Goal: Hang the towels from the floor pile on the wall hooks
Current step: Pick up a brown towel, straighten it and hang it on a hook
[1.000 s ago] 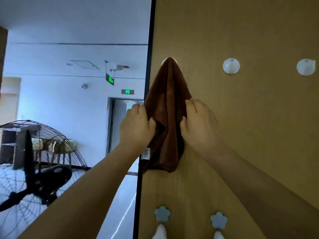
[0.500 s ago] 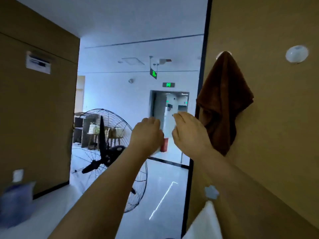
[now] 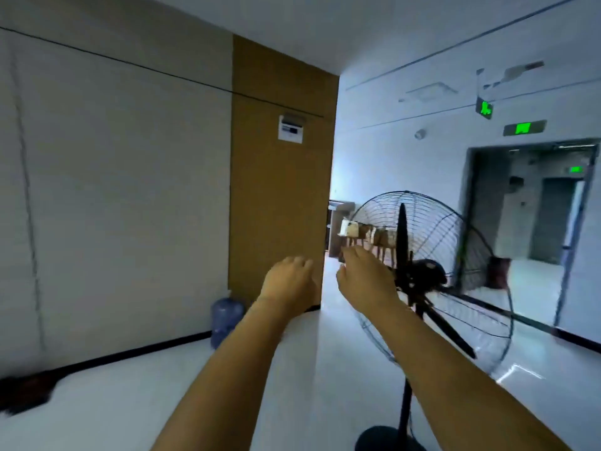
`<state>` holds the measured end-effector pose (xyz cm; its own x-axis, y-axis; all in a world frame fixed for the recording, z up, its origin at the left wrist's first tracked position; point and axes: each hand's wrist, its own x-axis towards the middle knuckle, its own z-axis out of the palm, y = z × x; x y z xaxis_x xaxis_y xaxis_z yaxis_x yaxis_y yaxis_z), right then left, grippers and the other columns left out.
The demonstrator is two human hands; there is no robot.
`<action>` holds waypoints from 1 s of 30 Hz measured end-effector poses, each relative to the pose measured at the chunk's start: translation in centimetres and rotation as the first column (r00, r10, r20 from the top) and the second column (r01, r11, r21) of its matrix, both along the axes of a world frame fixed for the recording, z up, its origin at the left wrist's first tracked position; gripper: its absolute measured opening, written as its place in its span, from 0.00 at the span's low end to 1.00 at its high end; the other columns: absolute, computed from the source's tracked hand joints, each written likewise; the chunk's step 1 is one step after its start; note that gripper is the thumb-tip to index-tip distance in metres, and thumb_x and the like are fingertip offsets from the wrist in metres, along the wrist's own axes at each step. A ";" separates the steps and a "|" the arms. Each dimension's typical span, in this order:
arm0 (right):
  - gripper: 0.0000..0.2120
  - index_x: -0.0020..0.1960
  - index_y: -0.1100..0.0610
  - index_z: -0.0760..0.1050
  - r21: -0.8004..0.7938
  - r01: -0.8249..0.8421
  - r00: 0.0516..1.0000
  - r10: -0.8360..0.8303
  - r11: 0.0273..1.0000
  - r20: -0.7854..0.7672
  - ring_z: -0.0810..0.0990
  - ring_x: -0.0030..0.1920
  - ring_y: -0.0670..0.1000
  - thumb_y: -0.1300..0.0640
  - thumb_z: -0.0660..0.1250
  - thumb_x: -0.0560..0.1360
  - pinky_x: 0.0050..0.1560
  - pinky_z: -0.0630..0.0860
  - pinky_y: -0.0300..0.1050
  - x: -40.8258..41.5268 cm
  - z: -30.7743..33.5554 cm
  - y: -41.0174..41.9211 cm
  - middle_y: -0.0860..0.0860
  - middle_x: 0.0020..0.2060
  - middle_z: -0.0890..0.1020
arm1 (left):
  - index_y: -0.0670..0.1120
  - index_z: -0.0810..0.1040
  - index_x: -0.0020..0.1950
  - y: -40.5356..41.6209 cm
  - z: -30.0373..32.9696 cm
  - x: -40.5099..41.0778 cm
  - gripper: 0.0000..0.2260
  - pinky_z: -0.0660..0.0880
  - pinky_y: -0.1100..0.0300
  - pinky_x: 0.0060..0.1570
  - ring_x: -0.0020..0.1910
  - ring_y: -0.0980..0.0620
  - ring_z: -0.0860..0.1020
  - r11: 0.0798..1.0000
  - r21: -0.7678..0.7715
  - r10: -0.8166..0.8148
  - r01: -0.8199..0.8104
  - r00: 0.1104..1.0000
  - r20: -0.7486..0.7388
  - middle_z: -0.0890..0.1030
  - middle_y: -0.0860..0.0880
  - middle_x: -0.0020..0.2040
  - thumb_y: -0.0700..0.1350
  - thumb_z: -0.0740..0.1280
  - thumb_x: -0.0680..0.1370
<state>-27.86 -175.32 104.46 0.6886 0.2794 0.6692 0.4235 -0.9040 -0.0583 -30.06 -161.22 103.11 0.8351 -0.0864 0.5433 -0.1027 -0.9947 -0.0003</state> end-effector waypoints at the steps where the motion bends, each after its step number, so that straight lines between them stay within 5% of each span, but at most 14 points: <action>1: 0.13 0.61 0.58 0.70 0.006 -0.031 0.999 0.031 0.999 -0.027 0.73 0.60 0.56 0.57 0.56 0.79 0.53 0.70 0.44 -0.1 -0.7 2.6 0.54 0.60 0.74 | 0.41 0.72 0.58 2.4 -0.5 -0.7 0.11 0.68 0.56 0.52 0.59 0.44 0.72 0.999 0.005 0.041 -0.041 0.999 -0.012 0.75 0.43 0.60 0.44 0.57 0.79; 7: 0.16 0.66 0.58 0.67 -0.084 -0.287 0.948 0.271 0.954 -0.166 0.70 0.64 0.55 0.56 0.53 0.81 0.60 0.67 0.45 -2.8 -5.2 19.4 0.54 0.64 0.71 | 0.42 0.70 0.62 17.0 -5.1 -6.2 0.13 0.68 0.56 0.57 0.61 0.44 0.71 0.963 0.057 0.268 -0.264 0.957 -0.107 0.73 0.44 0.62 0.44 0.56 0.80; 14: 0.14 0.63 0.60 0.67 -0.194 -0.549 0.822 0.483 0.813 -0.300 0.71 0.61 0.56 0.58 0.54 0.80 0.57 0.67 0.46 -6.2 -9.2 33.0 0.56 0.62 0.72 | 0.42 0.70 0.61 29.4 -8.8 -11.3 0.12 0.67 0.57 0.57 0.61 0.45 0.71 0.871 0.024 0.487 -0.490 0.859 -0.155 0.74 0.44 0.61 0.43 0.56 0.80; 24: 0.12 0.58 0.61 0.70 -0.162 -0.704 0.692 0.618 0.691 -0.374 0.73 0.57 0.55 0.58 0.52 0.80 0.54 0.67 0.43 -2.5 -12.6 47.6 0.55 0.58 0.74 | 0.44 0.73 0.59 44.3 -13.0 -12.6 0.11 0.68 0.59 0.53 0.58 0.46 0.73 0.700 0.063 0.710 -0.712 0.682 -0.176 0.76 0.46 0.58 0.45 0.56 0.79; 30: 0.14 0.62 0.60 0.69 -0.149 -0.752 0.639 0.657 0.642 -0.399 0.72 0.60 0.55 0.57 0.53 0.80 0.58 0.68 0.45 2.6 -12.9 58.0 0.55 0.60 0.73 | 0.44 0.72 0.61 52.5 -13.0 -6.9 0.14 0.68 0.59 0.56 0.58 0.46 0.73 0.701 0.149 0.711 -0.697 0.669 -0.215 0.76 0.46 0.59 0.49 0.59 0.79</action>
